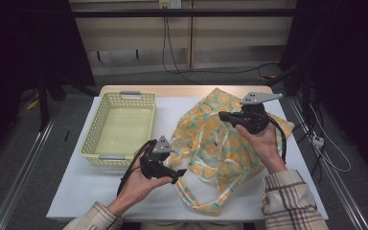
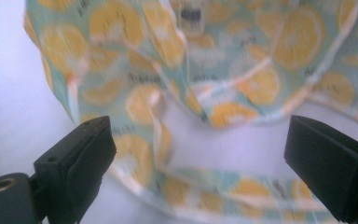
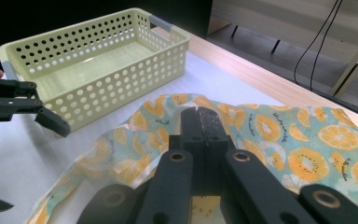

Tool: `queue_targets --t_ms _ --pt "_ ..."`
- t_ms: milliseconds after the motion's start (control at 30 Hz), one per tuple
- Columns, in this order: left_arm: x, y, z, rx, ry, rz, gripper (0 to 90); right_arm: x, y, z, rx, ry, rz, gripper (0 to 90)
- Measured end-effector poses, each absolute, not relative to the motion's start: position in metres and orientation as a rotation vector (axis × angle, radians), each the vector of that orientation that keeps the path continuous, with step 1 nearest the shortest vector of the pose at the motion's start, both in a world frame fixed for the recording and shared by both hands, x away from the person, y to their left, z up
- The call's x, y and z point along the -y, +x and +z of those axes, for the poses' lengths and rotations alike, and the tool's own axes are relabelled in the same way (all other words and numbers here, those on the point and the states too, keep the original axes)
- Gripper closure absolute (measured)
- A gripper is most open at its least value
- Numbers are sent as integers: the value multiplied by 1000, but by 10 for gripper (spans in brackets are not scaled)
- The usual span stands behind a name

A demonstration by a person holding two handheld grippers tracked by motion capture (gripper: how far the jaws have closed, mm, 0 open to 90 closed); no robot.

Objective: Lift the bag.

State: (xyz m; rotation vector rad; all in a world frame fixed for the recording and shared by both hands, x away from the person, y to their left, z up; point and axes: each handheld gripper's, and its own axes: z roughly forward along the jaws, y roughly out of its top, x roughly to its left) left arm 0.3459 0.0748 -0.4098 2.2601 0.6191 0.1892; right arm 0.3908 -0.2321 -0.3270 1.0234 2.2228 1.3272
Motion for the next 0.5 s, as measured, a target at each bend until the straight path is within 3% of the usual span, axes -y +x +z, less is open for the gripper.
queue_targets --t_ms 300,500 --pt "-80 333 -440 -579 2296 129 174 233 389 -334 -2231 1023 1330 900" --pt "-76 343 -449 -587 2302 147 176 230 390 -338 -2245 1028 1320 900"
